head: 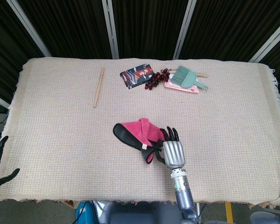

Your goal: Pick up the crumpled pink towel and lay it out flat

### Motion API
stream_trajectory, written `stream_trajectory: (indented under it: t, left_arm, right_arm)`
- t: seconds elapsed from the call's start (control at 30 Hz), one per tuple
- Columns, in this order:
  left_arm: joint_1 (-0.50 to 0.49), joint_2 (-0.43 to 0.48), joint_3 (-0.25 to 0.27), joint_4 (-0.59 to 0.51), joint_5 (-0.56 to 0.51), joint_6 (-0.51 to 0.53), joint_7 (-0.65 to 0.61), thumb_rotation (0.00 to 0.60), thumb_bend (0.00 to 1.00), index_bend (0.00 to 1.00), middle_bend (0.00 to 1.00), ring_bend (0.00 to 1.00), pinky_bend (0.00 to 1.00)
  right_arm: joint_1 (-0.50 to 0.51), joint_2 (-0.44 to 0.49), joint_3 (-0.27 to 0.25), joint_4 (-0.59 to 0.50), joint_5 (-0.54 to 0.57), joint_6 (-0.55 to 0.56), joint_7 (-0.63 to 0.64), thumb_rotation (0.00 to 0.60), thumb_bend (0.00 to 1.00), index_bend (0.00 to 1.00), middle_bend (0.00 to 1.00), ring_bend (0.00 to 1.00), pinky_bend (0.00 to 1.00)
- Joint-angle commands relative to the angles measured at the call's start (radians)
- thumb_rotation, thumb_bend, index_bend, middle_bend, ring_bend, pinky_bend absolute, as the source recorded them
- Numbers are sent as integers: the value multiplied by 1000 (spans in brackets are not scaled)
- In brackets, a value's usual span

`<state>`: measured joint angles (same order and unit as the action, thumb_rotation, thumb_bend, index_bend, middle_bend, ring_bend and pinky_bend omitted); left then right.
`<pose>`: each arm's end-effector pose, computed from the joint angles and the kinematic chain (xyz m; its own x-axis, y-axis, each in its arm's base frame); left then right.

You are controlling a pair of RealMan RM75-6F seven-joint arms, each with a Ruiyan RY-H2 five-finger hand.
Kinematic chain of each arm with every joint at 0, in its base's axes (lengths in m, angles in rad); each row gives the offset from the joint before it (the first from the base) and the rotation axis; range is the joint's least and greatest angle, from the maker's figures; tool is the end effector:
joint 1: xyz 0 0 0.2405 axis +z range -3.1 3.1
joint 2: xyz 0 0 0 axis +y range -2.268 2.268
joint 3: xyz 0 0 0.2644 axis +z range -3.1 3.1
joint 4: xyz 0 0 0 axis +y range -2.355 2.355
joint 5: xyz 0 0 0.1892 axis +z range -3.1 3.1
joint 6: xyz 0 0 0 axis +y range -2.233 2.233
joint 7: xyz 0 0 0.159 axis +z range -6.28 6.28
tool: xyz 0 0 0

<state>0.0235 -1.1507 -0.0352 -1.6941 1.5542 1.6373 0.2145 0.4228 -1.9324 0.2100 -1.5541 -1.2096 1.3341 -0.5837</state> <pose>-0.2976 0.1578 0.1835 0.4907 -0.0848 0.8672 0.8713 0.0540 -0.4877 -0.1366 -0.2681 -0.0518 0.1962 -0.1332 0.9715 -0.9755 -0.1267 0.1796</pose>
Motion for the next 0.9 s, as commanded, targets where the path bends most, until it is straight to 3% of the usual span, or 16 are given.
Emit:
stream_trajectory:
  t: [0.03, 0.5, 0.73, 0.9]
  left_arm:
    - [0, 0, 1, 1, 2, 0, -1, 600, 0, 0, 0, 0, 0]
    - [-1, -1, -1, -1, -1, -4, -1, 600, 0, 0, 0, 0, 0]
    - [-5, -1, -3, -2, -18, -19, -6, 600, 0, 0, 0, 0, 0]
    - [-17, -2, -14, -23, -39, -41, -16, 600, 0, 0, 0, 0, 0]
  right_arm:
    - [1, 4, -1, -7, -3, 1, 2, 600, 463, 603, 175, 13, 0]
    - [18, 66, 30, -109, -42, 24, -31, 600, 560, 603, 175, 16, 0]
    - [48, 143, 106, -207, -46, 27, -87, 600, 561, 603, 175, 17, 0]
    - [97, 204, 199, -280, -10, 2, -158, 600, 561, 603, 175, 17, 0]
